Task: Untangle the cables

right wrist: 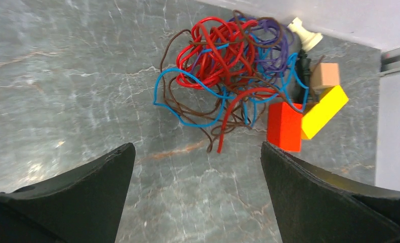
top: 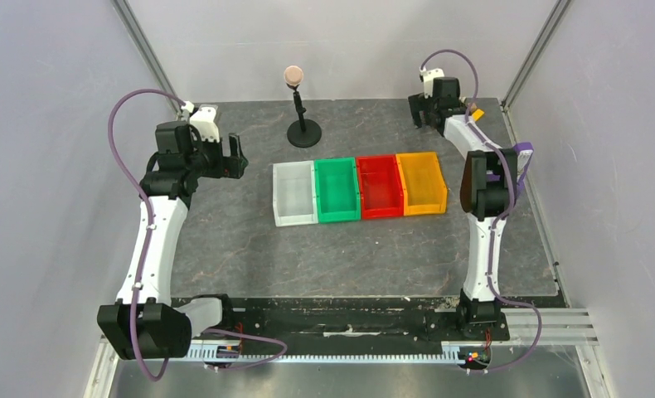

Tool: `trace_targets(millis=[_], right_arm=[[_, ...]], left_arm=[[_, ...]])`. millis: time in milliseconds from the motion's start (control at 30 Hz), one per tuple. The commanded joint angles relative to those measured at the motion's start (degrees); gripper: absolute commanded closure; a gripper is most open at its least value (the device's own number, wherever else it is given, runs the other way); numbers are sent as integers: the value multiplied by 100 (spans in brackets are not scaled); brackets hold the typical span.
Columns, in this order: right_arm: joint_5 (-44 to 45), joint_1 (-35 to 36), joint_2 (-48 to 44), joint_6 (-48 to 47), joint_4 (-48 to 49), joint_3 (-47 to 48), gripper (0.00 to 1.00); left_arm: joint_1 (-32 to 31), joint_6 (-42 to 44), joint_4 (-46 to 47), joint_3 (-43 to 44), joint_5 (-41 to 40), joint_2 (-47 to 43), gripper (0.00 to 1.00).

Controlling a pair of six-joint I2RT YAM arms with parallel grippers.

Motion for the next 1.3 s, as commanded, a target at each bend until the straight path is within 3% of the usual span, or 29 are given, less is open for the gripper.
trace_targets(millis=[0, 267, 333, 367, 467, 500, 567, 800, 1133, 1267], right_arm=[[433, 20, 511, -278, 951, 446, 2], [898, 32, 1134, -827, 2242, 382, 1], [975, 34, 1242, -1012, 2480, 408, 12], [1020, 36, 1305, -1123, 2569, 443, 23], [1234, 33, 1435, -1388, 2574, 662, 60], [1258, 34, 1410, -1424, 2500, 736, 77], [1044, 29, 1051, -1299, 2293, 723, 99], [-1387, 35, -1299, -715, 946, -40, 100], [-4348, 43, -3968, -829, -1914, -365, 100], [-5452, 242, -4819, -528, -2308, -1253, 100]], left_arm=[[-24, 74, 128, -48, 62, -12, 4], [-24, 9, 111, -69, -50, 94, 4], [-28, -31, 106, -36, -40, 110, 4], [-25, -56, 109, -18, -39, 114, 4], [-23, -160, 131, 43, -191, 118, 4], [-25, -201, 153, 53, -262, 111, 4], [-27, -259, 264, 25, -412, 31, 4], [-23, -583, 1068, -396, -87, -556, 4], [-22, 106, 339, 137, 2468, -785, 4], [-59, 198, 425, -93, 3637, -1024, 5]])
